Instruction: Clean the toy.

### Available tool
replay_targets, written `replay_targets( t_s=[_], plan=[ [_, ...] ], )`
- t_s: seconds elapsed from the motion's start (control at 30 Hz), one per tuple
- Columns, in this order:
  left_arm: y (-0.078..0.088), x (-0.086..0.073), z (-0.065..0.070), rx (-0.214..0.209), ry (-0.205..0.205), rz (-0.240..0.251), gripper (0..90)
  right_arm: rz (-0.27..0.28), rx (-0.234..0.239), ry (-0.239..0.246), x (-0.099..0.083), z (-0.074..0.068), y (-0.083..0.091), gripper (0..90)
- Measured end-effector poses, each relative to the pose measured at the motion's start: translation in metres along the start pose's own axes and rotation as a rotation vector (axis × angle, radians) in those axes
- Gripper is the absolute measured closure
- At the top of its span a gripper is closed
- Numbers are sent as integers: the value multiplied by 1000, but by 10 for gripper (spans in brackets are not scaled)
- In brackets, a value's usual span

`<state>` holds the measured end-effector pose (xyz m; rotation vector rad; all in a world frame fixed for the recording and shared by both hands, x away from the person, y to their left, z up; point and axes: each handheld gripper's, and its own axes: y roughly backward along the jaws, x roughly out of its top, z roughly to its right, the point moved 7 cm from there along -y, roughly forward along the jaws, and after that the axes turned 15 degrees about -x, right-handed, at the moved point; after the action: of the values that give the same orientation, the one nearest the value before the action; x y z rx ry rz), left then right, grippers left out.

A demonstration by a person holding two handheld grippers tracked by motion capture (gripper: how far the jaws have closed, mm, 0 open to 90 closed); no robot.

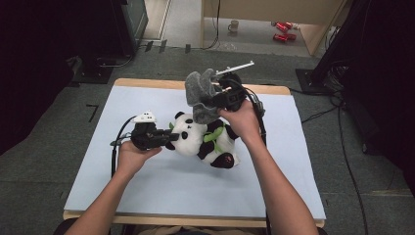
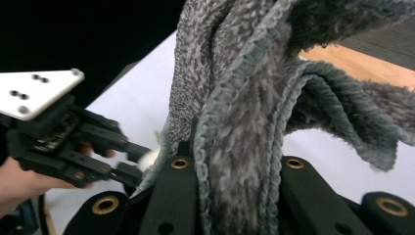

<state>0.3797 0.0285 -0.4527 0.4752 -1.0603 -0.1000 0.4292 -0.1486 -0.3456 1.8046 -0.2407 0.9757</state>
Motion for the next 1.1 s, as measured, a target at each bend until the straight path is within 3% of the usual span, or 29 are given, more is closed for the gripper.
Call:
replay_targets(
  t_s=[0.37, 0.6, 0.73, 0.87, 1.1],
  plan=[
    [-2, 2, 2, 29, -28, 8, 755, -3, 55, 32, 18, -44, -23, 781],
    [-2, 3, 4, 36, -47, 8, 756, -113, 77, 22, -4, -59, -61, 781],
    [-3, 1, 2, 35, -46, -12, 761, -148, 44, 48, -21, -54, -74, 781],
    [-5, 1, 1, 33, -38, -14, 764, -147, 29, 44, -27, -43, -73, 781],
    [-7, -2, -3, 29, -14, -24, 769, -145, -61, 97, -33, -27, -68, 790]
  ],
)
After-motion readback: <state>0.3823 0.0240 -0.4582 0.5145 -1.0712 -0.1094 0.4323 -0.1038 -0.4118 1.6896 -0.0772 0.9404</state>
